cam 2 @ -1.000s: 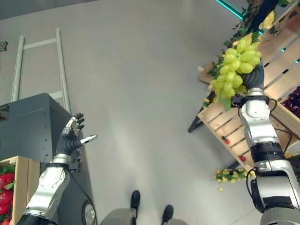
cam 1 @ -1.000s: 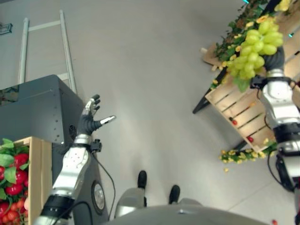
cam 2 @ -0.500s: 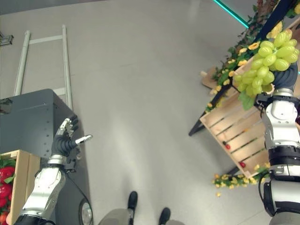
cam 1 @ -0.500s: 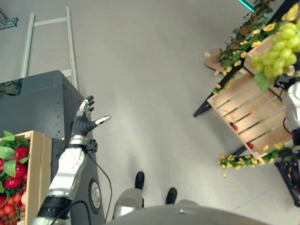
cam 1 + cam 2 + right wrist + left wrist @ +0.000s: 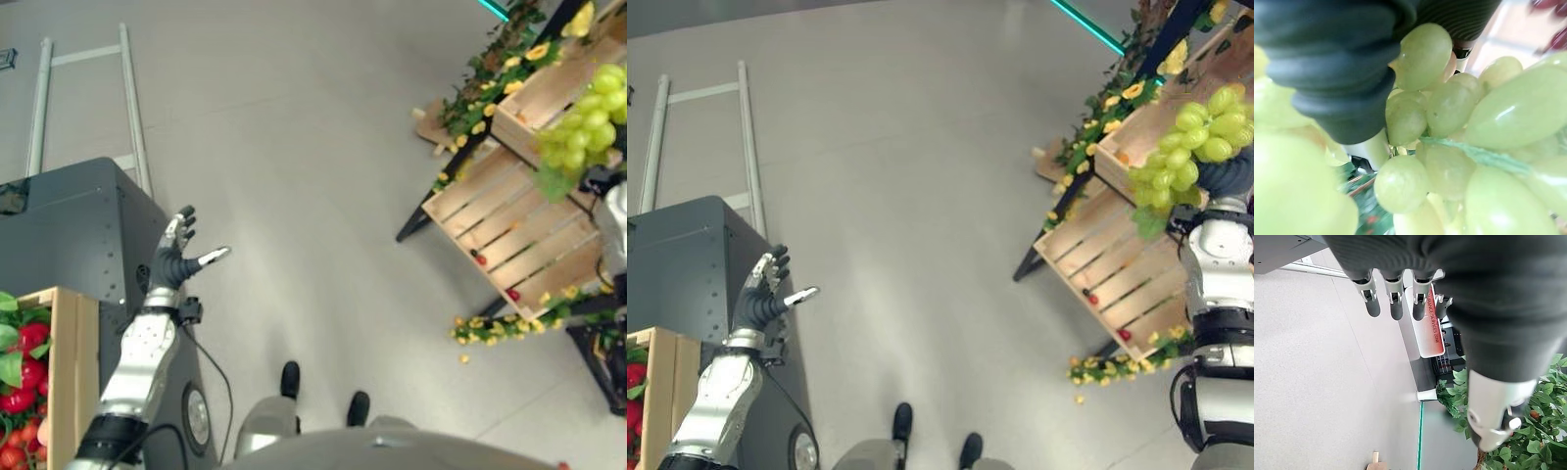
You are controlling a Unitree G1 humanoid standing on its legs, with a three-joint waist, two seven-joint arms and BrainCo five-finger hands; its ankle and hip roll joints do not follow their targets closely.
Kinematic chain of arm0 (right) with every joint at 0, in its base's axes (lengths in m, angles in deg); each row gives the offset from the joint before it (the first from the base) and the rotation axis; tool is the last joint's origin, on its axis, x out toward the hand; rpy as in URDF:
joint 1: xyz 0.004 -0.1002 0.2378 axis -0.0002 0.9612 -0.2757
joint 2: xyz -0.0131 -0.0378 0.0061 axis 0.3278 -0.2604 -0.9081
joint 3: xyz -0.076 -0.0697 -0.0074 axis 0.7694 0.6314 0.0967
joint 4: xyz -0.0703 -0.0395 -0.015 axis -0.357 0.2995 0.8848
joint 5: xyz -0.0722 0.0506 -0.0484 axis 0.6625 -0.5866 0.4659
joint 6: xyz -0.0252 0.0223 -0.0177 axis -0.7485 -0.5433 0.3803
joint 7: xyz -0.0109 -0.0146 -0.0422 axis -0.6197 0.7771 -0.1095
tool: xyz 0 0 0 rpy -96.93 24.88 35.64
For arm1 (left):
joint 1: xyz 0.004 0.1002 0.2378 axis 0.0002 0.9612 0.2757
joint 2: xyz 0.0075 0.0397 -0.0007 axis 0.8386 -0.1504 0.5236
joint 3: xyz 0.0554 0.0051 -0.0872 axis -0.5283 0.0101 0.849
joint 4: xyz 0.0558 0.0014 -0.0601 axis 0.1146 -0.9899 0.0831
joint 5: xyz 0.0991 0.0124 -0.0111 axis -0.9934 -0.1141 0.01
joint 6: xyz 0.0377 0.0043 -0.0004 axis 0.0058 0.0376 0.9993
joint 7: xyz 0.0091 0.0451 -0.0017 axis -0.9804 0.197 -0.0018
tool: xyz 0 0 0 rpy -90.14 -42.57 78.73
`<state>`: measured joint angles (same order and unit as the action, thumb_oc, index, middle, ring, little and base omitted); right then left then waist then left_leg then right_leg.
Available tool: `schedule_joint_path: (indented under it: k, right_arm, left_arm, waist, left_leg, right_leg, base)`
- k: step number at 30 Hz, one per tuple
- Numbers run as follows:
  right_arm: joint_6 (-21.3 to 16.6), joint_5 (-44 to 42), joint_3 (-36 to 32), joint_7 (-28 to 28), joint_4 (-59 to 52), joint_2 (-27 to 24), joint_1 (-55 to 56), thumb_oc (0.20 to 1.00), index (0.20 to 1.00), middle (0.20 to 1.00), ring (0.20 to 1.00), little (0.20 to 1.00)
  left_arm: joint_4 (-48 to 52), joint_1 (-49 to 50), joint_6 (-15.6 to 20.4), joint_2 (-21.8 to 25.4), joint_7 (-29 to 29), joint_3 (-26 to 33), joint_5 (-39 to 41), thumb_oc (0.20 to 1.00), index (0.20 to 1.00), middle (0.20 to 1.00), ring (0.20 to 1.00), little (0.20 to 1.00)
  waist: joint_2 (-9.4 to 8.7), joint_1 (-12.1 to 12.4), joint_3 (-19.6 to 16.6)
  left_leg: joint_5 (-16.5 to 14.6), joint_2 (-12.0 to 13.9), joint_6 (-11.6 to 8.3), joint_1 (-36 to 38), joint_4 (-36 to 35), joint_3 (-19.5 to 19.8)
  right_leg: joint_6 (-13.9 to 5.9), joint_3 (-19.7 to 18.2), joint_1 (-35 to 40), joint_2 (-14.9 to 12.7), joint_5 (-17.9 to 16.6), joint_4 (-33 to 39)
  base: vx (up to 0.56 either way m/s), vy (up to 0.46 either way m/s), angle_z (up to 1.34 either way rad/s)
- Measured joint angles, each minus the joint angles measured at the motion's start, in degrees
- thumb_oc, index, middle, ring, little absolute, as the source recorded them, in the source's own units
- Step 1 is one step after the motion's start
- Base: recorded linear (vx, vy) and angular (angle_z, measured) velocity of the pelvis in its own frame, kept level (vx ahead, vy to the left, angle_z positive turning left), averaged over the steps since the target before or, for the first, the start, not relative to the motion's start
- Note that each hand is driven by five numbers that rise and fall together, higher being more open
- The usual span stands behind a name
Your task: Pick up the fruits from the basket on one side to the basket on the other side
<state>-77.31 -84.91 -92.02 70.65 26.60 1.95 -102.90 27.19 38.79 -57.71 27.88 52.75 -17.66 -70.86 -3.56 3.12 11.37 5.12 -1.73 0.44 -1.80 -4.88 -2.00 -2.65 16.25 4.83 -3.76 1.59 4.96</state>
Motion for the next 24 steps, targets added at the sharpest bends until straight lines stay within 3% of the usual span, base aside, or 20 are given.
schedule_joint_path:
  k: [9,10,12,13,15,18,20,24]
  right_arm:
    - [0.0,-0.1,-0.9,0.0,-3.2,-0.4,2.3,0.200,0.200,0.200,0.200,0.200]
    - [-0.1,-0.5,-0.9,0.3,-3.5,-0.9,2.2,0.200,0.200,0.200,0.200,0.200]
    - [-0.1,-1.2,-0.9,0.5,-3.5,-2.4,1.0,0.200,0.200,0.200,0.200,0.200]
    - [-0.1,-1.2,-0.9,0.5,-3.4,-3.7,0.9,0.200,0.200,0.200,0.200,0.200]
    - [-0.2,-1.7,-1.1,0.4,-3.4,-5.4,0.7,0.200,0.200,0.200,0.200,0.200]
    - [-0.2,-2.6,-2.0,0.0,-3.1,-6.9,0.7,0.200,0.200,0.200,0.200,0.200]
    - [-0.1,-2.6,-1.9,0.0,-2.9,-6.9,0.7,0.200,0.200,0.200,0.200,0.200]
    - [-0.1,-2.6,-1.9,0.0,-2.9,-6.9,0.8,0.200,0.200,0.200,0.200,0.200]
  left_arm:
    - [-1.0,-1.2,0.0,0.3,0.4,0.1,0.0,1.000,1.000,1.000,1.000,1.000]
    - [-1.9,-2.2,0.0,0.8,0.3,0.1,0.0,1.000,1.000,1.000,1.000,1.000]
    - [-4.9,-3.5,0.0,0.9,0.4,-0.1,0.1,1.000,1.000,1.000,1.000,1.000]
    - [-5.3,-3.8,0.0,0.4,0.4,-0.2,0.1,1.000,1.000,1.000,1.000,1.000]
    - [-5.1,-3.6,0.1,-0.5,0.4,-0.1,0.1,1.000,1.000,1.000,1.000,1.000]
    - [-5.1,-3.6,0.2,-0.7,0.3,-0.3,0.1,1.000,1.000,1.000,1.000,1.000]
    - [-5.2,-3.8,0.1,-1.1,0.3,-0.8,0.1,1.000,1.000,1.000,1.000,1.000]
    - [-5.2,-4.1,0.1,-2.1,0.3,-1.3,0.1,1.000,1.000,1.000,1.000,1.000]
  waist:
    - [1.28,-2.3,-0.2]
    - [0.76,-2.1,0.1]
    - [0.34,-2.2,1.2]
    - [0.90,-2.6,1.3]
    - [1.88,-2.3,1.3]
    - [3.35,-5.3,1.2]
    - [3.07,-5.3,1.4]
    - [3.82,-5.6,1.8]
  left_leg:
    - [-0.8,1.3,-1.08,-1.2,2.1,-2.9]
    - [-2.0,1.6,-2.91,-3.4,6.3,-4.0]
    - [-2.6,1.8,-3.70,-7.5,16.8,-2.9]
    - [-3.0,2.0,-4.21,-7.5,17.3,-2.3]
    - [-3.7,3.2,-5.13,-6.5,15.5,-2.7]
    - [-3.5,5.2,-4.32,-4.7,9.0,-4.0]
    - [-3.1,5.3,-3.79,-4.7,8.0,-5.9]
    - [-3.0,5.2,-3.80,-3.7,7.6,-6.0]
  right_leg:
    - [0.20,-4.9,-5.3,0.2,1.1,-5.5]
    - [1.03,-5.1,-8.6,-0.3,3.2,-10.2]
    - [2.15,-6.4,-10.2,-1.1,4.6,-14.9]
    - [2.34,-6.8,-10.3,-1.1,4.7,-14.9]
    - [2.72,-7.1,-10.3,0.0,4.7,-15.2]
    - [3.55,-8.4,-14.6,2.4,5.0,-18.5]
    - [3.67,-9.3,-16.7,2.2,4.6,-19.5]
    - [3.52,-9.3,-16.0,2.1,4.3,-19.2]
  base:
    - [-0.06,-0.077,-0.36]
    - [-0.08,-0.078,-0.33]
    - [-0.09,-0.112,-0.42]
    - [-0.03,-0.058,-0.34]
    - [0.00,-0.002,-0.22]
    - [-0.03,0.015,-0.31]
    - [-0.03,0.018,-0.52]
    - [-0.01,0.015,-0.26]
